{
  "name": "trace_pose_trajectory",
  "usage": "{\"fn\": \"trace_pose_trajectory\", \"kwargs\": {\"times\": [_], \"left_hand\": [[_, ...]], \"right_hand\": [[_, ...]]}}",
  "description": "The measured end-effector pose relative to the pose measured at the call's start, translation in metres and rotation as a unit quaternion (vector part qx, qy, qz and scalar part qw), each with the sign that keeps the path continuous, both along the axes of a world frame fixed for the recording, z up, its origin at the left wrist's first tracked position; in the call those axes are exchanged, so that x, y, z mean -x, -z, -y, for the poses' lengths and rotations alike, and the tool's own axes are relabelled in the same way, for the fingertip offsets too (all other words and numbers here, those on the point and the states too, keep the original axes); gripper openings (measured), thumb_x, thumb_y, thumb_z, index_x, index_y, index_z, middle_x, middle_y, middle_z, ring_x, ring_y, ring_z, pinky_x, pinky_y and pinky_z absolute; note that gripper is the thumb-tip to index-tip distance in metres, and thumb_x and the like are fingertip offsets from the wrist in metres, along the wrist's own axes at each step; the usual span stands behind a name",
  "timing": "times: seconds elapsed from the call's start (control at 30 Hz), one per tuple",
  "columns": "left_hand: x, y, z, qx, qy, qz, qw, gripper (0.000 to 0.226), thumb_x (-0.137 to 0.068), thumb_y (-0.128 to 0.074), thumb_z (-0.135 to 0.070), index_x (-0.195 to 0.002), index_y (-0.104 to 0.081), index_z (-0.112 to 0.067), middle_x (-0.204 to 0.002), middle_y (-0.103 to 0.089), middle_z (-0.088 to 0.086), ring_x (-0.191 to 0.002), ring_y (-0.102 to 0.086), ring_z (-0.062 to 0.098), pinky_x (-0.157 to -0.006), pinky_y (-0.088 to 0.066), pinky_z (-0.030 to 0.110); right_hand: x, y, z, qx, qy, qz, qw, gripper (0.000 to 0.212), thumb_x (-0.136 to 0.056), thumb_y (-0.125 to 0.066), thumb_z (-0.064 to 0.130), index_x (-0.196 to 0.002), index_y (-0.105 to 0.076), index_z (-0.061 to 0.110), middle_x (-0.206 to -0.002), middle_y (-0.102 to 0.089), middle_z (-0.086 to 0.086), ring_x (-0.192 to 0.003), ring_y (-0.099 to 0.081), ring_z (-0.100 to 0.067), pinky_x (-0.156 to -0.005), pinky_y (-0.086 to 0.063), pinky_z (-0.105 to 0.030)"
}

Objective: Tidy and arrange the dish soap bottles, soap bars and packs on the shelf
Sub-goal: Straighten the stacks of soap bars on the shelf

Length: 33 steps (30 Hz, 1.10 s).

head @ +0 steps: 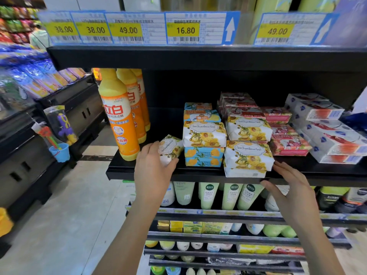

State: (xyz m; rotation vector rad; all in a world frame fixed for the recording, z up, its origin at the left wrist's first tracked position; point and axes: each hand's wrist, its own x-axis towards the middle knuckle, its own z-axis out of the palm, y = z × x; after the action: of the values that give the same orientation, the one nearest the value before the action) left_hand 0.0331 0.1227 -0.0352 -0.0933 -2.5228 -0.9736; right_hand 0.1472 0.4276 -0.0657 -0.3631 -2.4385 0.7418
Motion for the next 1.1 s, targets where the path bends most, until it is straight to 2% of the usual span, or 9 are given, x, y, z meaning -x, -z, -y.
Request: {"fn": "trace_pose_trajectory", "kwargs": {"times": [0.1, 0.17, 0.3, 0.4, 0.5, 0.63, 0.73, 0.93, 1.1], "left_hand": [[-0.021, -0.002, 0.018, -0.035, 0.03, 0.008, 0.999, 0.072, -0.079, -0.087, -0.032, -0.142, -0.058, -0.011, -0.137, -0.062, 0.007, -0.124, -0.057, 0.025, -0.101, -0.051, 0.042], [-0.035, -0.003, 0.032, -0.059, 0.057, 0.012, 0.997, 0.071, -0.077, -0.089, -0.029, -0.141, -0.059, -0.014, -0.136, -0.064, 0.003, -0.121, -0.059, 0.02, -0.097, -0.053, 0.037], [-0.056, -0.006, 0.057, -0.082, 0.109, 0.024, 0.99, 0.072, -0.073, -0.091, -0.03, -0.138, -0.061, -0.024, -0.133, -0.066, -0.008, -0.117, -0.061, 0.008, -0.087, -0.052, 0.018], [-0.07, -0.01, 0.068, -0.125, 0.159, 0.031, 0.979, 0.073, -0.069, -0.086, -0.041, -0.137, -0.062, -0.027, -0.132, -0.065, -0.017, -0.122, -0.06, 0.003, -0.097, -0.056, 0.03], [-0.08, -0.017, 0.066, -0.147, 0.213, 0.024, 0.966, 0.071, -0.072, -0.088, -0.04, -0.137, -0.062, -0.03, -0.135, -0.063, -0.02, -0.132, -0.055, 0.008, -0.102, -0.054, 0.041], [-0.089, -0.028, 0.052, -0.148, 0.287, 0.013, 0.946, 0.073, -0.073, -0.09, -0.025, -0.139, -0.061, -0.027, -0.141, -0.06, -0.015, -0.137, -0.052, 0.015, -0.104, -0.054, 0.042], [-0.094, -0.033, 0.037, -0.151, 0.33, 0.016, 0.932, 0.072, -0.074, -0.09, -0.017, -0.139, -0.061, -0.027, -0.142, -0.058, -0.011, -0.139, -0.05, 0.02, -0.104, -0.053, 0.043], [-0.102, -0.034, 0.011, -0.152, 0.358, 0.045, 0.92, 0.084, -0.077, -0.089, -0.008, -0.148, -0.049, -0.028, -0.149, -0.049, -0.011, -0.142, -0.045, 0.02, -0.107, -0.051, 0.043], [-0.116, -0.029, -0.003, -0.303, 0.324, 0.131, 0.886, 0.084, -0.073, -0.084, -0.034, -0.147, -0.046, -0.031, -0.136, -0.064, -0.011, -0.129, -0.06, 0.015, -0.099, -0.056, 0.036]], "right_hand": [[-0.002, 0.0, -0.002, 0.008, -0.011, 0.005, 1.0, 0.053, -0.085, -0.08, 0.024, -0.134, -0.066, 0.01, -0.142, -0.06, -0.006, -0.14, -0.047, -0.028, -0.115, -0.04, -0.051], [-0.01, -0.003, 0.001, 0.067, -0.006, -0.02, 0.998, 0.046, -0.087, -0.077, 0.025, -0.131, -0.067, 0.02, -0.14, -0.061, 0.001, -0.137, -0.051, -0.023, -0.11, -0.042, -0.04], [-0.038, -0.019, 0.032, 0.182, 0.02, -0.163, 0.969, 0.023, -0.095, -0.068, 0.019, -0.117, -0.07, 0.025, -0.122, -0.07, -0.004, -0.095, -0.066, -0.01, -0.072, -0.048, -0.009], [-0.052, -0.034, 0.073, 0.248, -0.05, -0.192, 0.948, 0.018, -0.093, -0.069, 0.008, -0.108, -0.073, 0.019, -0.105, -0.074, -0.005, -0.094, -0.069, -0.01, -0.082, -0.053, -0.013], [-0.05, -0.048, 0.107, 0.306, -0.119, -0.13, 0.936, 0.018, -0.088, -0.072, 0.018, -0.104, -0.075, 0.025, -0.098, -0.077, 0.001, -0.091, -0.072, -0.018, -0.081, -0.057, -0.022], [-0.035, -0.061, 0.127, 0.361, -0.203, -0.016, 0.91, 0.046, -0.08, -0.069, 0.046, -0.122, -0.068, 0.026, -0.106, -0.075, 0.008, -0.093, -0.072, -0.018, -0.081, -0.059, -0.028], [-0.027, -0.069, 0.132, 0.383, -0.258, 0.026, 0.887, 0.051, -0.083, -0.069, 0.047, -0.129, -0.064, 0.027, -0.113, -0.074, 0.01, -0.099, -0.072, -0.014, -0.079, -0.061, -0.031], [-0.029, -0.068, 0.121, 0.46, -0.24, 0.008, 0.855, 0.048, -0.081, -0.074, 0.035, -0.126, -0.066, 0.021, -0.112, -0.077, 0.007, -0.107, -0.071, -0.011, -0.088, -0.058, -0.03], [-0.037, -0.06, 0.107, 0.495, -0.23, -0.008, 0.838, 0.049, -0.079, -0.075, 0.03, -0.125, -0.064, 0.018, -0.11, -0.077, 0.002, -0.108, -0.072, -0.017, -0.089, -0.058, -0.028]]}}
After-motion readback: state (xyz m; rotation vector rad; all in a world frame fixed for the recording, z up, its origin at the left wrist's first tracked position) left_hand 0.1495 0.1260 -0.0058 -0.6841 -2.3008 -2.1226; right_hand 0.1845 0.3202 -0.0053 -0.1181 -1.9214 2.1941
